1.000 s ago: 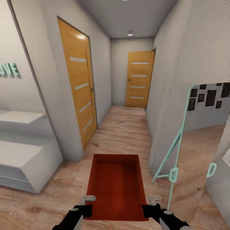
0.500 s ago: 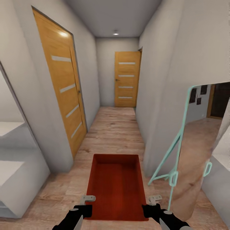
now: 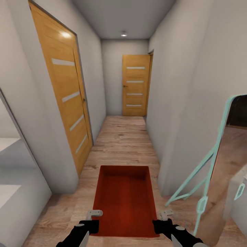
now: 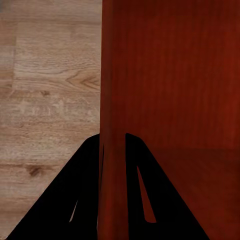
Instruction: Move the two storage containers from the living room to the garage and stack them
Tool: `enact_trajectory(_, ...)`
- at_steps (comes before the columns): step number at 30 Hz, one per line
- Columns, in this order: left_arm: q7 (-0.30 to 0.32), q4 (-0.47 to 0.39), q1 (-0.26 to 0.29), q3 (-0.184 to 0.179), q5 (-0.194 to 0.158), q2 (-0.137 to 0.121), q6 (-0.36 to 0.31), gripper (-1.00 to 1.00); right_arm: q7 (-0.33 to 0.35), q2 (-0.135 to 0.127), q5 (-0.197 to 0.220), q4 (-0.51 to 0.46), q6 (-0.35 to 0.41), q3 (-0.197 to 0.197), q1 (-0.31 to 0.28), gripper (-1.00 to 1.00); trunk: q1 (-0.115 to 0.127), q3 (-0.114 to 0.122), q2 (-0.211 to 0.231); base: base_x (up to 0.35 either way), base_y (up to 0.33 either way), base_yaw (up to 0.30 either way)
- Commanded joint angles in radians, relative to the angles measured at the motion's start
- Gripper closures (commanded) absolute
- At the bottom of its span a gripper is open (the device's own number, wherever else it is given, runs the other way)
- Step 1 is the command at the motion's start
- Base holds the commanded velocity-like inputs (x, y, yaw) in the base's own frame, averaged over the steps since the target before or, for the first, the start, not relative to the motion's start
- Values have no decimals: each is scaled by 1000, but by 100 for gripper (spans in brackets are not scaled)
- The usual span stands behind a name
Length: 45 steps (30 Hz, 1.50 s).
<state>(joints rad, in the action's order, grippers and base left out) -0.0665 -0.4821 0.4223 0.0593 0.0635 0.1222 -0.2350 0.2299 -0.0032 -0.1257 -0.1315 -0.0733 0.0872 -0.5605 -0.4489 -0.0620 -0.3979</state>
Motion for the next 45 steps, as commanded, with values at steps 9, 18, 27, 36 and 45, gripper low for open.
enact_trajectory(9, 2, 0, 1, 48, -11, -56, -6, 100, 34, -8, 5, -2, -10, -15, -1, 100, -1, -2, -2, 287, 127, -14)
enact_trajectory(18, 2, 0, 1, 48, -11, -56, -6, 100, 34, -8, 5, -2, -10, -15, -1, 100, -1, -2, -2, 298, 93, -93)
enact_trajectory(27, 2, 0, 1, 48, -11, -56, -6, 100, 34, -8, 5, -2, -10, -16, -1, 100, -1, -2, -2, 299, 93, -2)
enact_trajectory(36, 2, 0, 1, 49, -11, -54, -7, 100, 34, -8, 6, -2, -10, -17, -1, 100, -1, -2, -2, 299, 93, 0)
enact_trajectory(45, 2, 0, 1, 48, -11, -50, -7, 100, 35, -8, 5, -2, -9, -15, -1, 100, -1, -2, -2, 299, 93, 0)
